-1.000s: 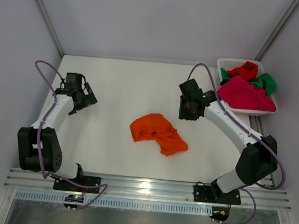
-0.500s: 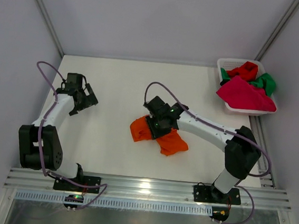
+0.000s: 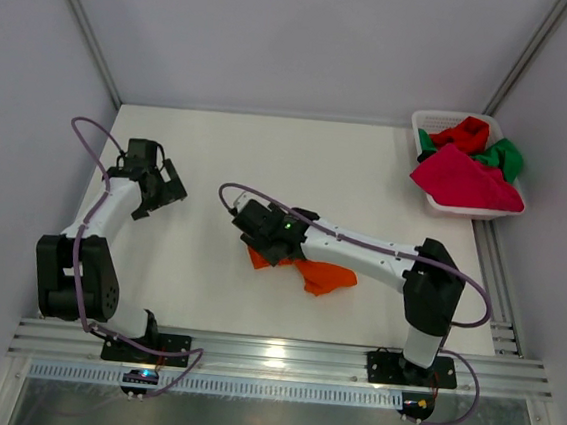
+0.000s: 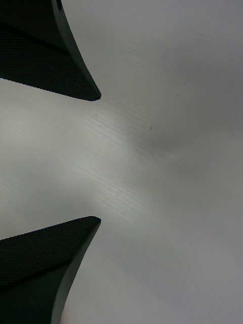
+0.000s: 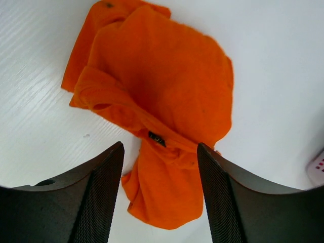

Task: Fold and stack the t-shirts
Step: Move the tshirt to the center of the board, then flatten out the tshirt

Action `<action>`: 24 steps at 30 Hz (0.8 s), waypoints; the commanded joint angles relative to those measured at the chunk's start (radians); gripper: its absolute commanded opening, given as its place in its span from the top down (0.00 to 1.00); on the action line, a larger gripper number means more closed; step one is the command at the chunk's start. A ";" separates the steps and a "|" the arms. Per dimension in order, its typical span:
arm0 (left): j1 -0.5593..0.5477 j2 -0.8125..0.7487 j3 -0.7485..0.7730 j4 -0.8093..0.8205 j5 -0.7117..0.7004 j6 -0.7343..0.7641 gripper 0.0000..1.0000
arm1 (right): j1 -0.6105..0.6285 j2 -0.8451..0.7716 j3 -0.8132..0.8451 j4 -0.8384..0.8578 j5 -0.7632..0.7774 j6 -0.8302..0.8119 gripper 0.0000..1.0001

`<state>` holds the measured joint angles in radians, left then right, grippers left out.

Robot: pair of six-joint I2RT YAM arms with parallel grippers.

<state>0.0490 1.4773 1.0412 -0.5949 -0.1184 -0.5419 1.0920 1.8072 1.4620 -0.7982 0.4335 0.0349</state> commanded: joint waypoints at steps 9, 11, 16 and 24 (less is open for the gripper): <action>0.003 0.000 0.020 0.015 -0.010 0.002 0.01 | 0.020 0.064 0.043 0.096 0.068 -0.170 0.36; 0.005 -0.005 0.020 0.012 -0.017 0.003 0.01 | 0.022 0.070 0.037 0.090 0.041 -0.164 0.36; 0.005 0.000 0.023 0.012 -0.017 0.003 0.01 | 0.028 0.069 0.029 0.042 -0.031 -0.165 0.36; 0.005 0.011 0.033 0.009 -0.018 0.003 0.01 | 0.028 0.098 0.006 0.037 -0.084 -0.167 0.36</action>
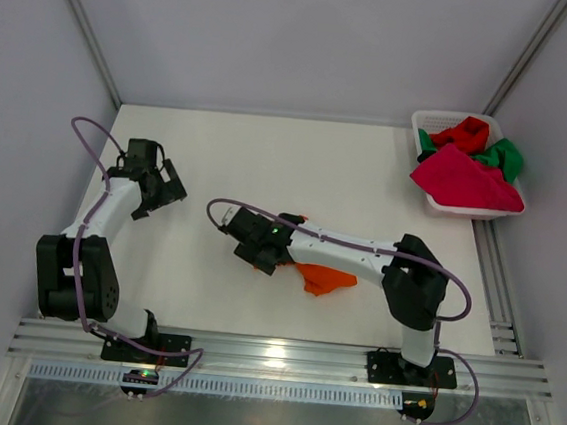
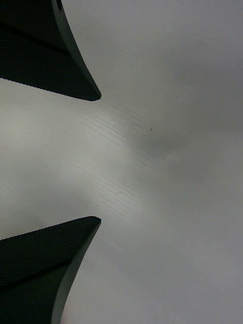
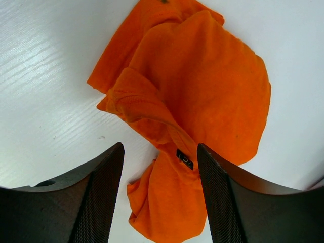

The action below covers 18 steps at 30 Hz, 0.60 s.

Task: Fold and stack the t-shirts
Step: Flatten out the tshirt

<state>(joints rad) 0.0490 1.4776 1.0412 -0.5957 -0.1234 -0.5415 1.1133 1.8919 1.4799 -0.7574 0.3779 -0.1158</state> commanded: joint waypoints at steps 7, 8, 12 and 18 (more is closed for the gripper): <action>0.005 -0.005 0.026 0.001 -0.024 0.005 0.01 | 0.006 0.097 -0.018 0.047 -0.022 -0.022 0.37; 0.005 -0.005 0.026 0.000 -0.024 0.006 0.01 | 0.006 0.104 -0.013 0.047 -0.017 -0.027 0.37; 0.005 -0.005 0.025 0.002 -0.015 0.005 0.01 | 0.006 0.118 -0.001 0.078 0.044 -0.030 0.38; 0.005 0.004 0.026 0.007 0.001 0.003 0.01 | 0.006 0.082 0.008 0.141 0.239 -0.038 0.38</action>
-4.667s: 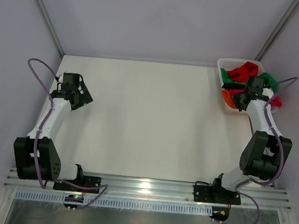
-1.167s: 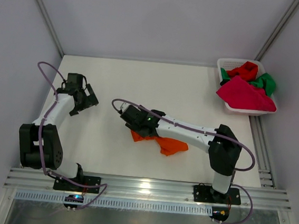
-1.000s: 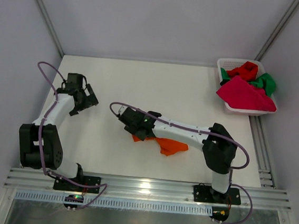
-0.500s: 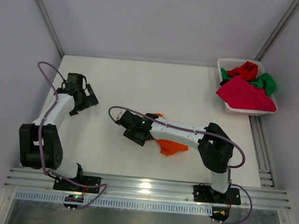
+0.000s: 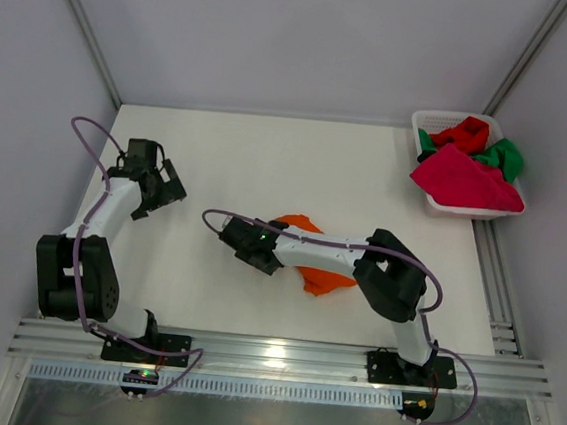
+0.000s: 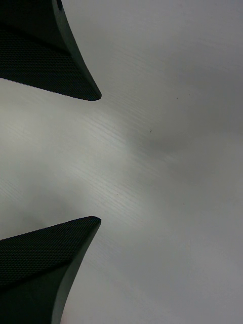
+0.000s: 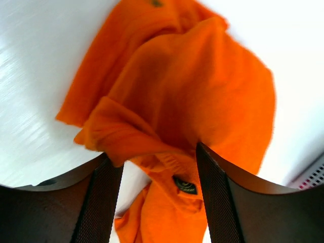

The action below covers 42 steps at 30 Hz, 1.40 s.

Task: Fold and stack the t-shirts
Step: Flatten out the tshirt

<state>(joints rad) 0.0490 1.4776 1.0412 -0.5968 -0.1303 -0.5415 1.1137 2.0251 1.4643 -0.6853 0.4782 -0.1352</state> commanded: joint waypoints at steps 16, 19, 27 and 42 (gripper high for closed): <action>0.005 0.003 0.029 0.006 0.011 0.002 0.01 | 0.006 -0.032 0.002 0.069 0.155 -0.011 0.72; 0.005 0.000 0.029 0.003 0.009 0.002 0.01 | 0.006 -0.009 0.004 0.049 0.139 -0.003 0.90; 0.003 0.004 0.029 0.005 0.020 -0.002 0.01 | -0.005 -0.023 0.019 0.050 0.155 0.019 0.97; 0.005 0.010 0.033 0.002 0.023 -0.002 0.01 | -0.176 -0.181 0.577 0.049 0.393 -0.018 0.97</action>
<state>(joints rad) 0.0490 1.4796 1.0412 -0.5976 -0.1154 -0.5419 0.9592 1.9507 1.9324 -0.6727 0.7666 -0.1158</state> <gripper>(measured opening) 0.992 0.032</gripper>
